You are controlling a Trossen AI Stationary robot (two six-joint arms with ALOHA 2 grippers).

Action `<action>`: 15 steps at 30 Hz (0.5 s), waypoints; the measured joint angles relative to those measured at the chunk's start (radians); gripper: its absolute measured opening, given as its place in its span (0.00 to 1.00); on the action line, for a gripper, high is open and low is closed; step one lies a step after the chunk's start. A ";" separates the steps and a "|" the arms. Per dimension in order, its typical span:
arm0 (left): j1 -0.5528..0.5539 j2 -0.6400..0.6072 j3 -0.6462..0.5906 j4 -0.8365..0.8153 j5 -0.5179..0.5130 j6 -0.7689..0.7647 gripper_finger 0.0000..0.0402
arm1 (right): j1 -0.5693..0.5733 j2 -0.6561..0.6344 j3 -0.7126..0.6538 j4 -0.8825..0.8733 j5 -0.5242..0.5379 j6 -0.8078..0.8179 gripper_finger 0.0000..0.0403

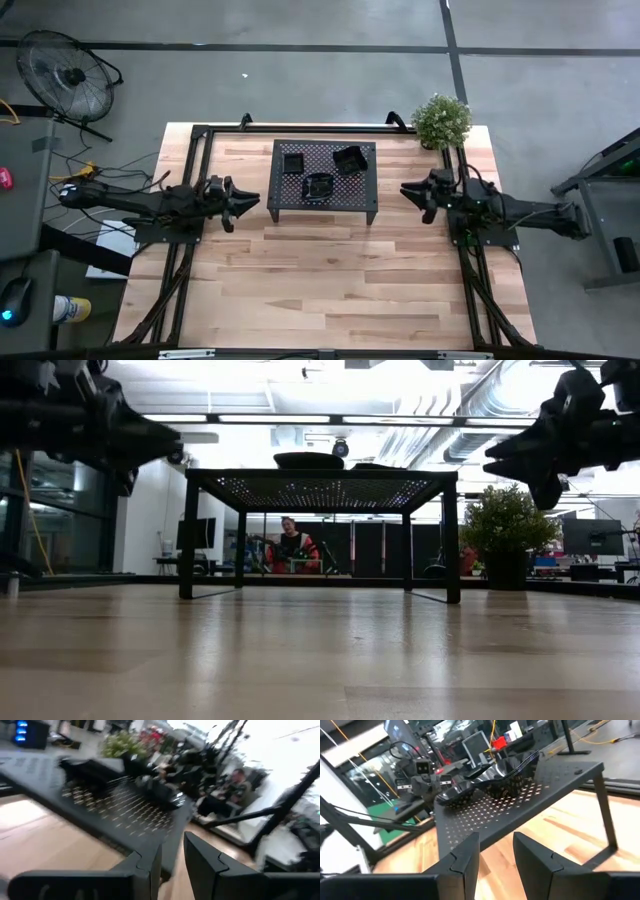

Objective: Pick & Place Mini shaped plates
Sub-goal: Return to Home Position

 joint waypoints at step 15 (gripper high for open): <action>0.000 -0.001 0.000 -0.172 -0.066 -0.001 0.20 | 0.001 0.006 0.000 -0.002 0.029 -0.059 0.28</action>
